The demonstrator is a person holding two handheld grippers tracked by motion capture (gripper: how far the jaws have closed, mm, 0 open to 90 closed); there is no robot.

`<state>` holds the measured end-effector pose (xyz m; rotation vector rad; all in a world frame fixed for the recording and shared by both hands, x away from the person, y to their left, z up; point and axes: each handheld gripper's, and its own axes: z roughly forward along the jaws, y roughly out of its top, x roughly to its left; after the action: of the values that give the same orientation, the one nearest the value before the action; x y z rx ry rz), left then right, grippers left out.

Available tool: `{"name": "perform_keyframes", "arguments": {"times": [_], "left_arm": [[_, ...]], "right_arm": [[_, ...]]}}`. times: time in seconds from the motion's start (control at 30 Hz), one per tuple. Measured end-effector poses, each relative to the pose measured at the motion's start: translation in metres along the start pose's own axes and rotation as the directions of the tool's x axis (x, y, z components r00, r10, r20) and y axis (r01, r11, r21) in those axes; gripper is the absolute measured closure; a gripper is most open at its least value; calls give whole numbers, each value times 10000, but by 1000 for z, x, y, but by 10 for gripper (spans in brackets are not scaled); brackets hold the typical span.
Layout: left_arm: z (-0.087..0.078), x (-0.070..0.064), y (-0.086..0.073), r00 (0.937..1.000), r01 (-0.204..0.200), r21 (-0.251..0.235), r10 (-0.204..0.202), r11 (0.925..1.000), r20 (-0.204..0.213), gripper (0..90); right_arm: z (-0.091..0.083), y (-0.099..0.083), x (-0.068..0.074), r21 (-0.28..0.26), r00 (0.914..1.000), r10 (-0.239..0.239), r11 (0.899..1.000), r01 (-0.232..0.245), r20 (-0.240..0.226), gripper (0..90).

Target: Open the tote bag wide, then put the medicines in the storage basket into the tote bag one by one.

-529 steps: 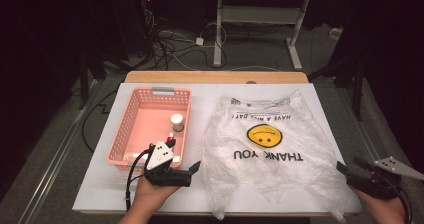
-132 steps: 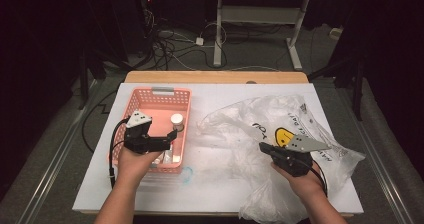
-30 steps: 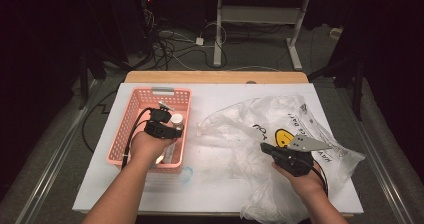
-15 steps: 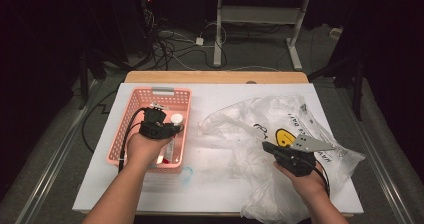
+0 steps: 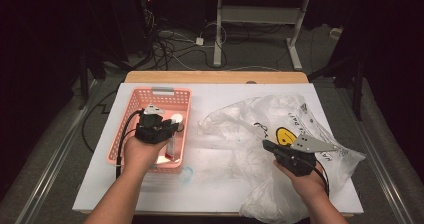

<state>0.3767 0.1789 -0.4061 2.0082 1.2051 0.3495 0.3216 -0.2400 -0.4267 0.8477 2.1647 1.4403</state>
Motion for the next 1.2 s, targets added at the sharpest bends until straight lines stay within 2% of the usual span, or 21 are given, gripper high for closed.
{"name": "perform_keyframes", "arguments": {"times": [0.2,0.43,0.53,0.9,1.1,1.2], "left_arm": [[-7,-3,-5,9999,-143,-576,138,9982,-88,670],[-13,-5,-9,9996,-257,-1004,241,9946,-170,670],[-15,-7,-11,9991,-380,-1311,350,9906,-255,671],[-26,-6,-9,9991,-402,-2052,365,9779,-218,673],[-30,-9,-10,9991,-425,-2338,395,9714,-175,673],[-34,-12,-9,9986,-522,-2493,483,9670,-218,673]], "right_arm": [[-4,2,0,-174,9999,-26,9998,28,103,900],[-6,3,-1,-373,9999,-66,9993,72,147,900],[-6,2,-2,-393,9997,-123,9991,130,196,900],[-14,9,-6,-828,9992,-139,9964,170,375,900],[-14,8,-6,-852,9994,-101,9963,129,329,900],[-12,7,-4,-750,9994,-240,9968,259,261,900]]}}
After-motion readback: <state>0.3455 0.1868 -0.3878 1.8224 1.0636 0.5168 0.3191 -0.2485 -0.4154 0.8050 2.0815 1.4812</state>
